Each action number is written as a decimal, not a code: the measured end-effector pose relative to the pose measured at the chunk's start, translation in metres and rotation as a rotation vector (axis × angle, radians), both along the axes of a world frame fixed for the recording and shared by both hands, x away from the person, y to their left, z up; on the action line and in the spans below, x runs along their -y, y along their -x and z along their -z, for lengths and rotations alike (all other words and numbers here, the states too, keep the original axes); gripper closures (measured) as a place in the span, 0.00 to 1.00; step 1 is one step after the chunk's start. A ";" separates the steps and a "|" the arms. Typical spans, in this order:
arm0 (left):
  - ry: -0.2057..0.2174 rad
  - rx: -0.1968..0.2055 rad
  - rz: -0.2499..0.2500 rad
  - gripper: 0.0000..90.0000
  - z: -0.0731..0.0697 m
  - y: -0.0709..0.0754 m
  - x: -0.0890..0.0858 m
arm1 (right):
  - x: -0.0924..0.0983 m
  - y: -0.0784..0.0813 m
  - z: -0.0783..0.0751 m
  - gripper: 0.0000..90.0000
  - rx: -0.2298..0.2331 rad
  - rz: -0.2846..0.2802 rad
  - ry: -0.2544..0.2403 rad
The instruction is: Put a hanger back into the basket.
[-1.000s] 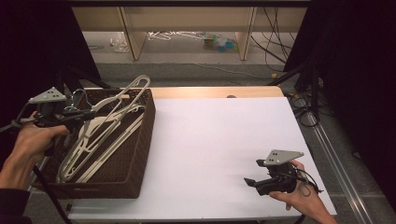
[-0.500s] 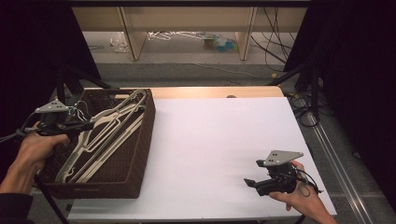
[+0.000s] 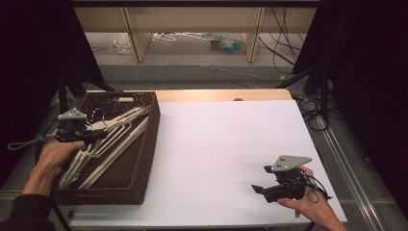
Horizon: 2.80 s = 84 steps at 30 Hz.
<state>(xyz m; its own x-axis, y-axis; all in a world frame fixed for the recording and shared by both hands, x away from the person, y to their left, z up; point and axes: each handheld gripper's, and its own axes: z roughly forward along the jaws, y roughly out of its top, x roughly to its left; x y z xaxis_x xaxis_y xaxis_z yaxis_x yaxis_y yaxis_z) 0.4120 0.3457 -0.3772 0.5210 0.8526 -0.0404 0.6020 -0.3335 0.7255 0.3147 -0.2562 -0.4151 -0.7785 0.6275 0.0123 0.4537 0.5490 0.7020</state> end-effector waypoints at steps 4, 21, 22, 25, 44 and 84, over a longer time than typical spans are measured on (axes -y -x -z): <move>0.049 0.030 -0.105 0.91 0.007 -0.002 -0.008 | 0.000 0.000 0.000 0.25 -0.004 0.002 0.001; 0.011 0.008 -0.324 0.66 0.028 0.004 -0.033 | -0.002 0.000 0.002 0.25 -0.008 -0.009 0.001; 0.008 0.018 -0.339 0.63 0.026 0.006 -0.033 | -0.002 -0.001 0.002 0.25 -0.006 -0.006 0.000; 0.015 0.039 -0.315 0.62 0.023 0.010 -0.033 | -0.002 0.000 0.002 0.25 -0.007 -0.004 -0.001; 0.174 0.229 -0.137 0.37 -0.010 0.046 0.040 | -0.004 0.000 0.002 0.25 0.015 -0.006 -0.023; 0.192 0.276 0.218 0.19 0.009 0.095 0.194 | -0.005 0.003 0.008 0.22 0.071 0.019 -0.112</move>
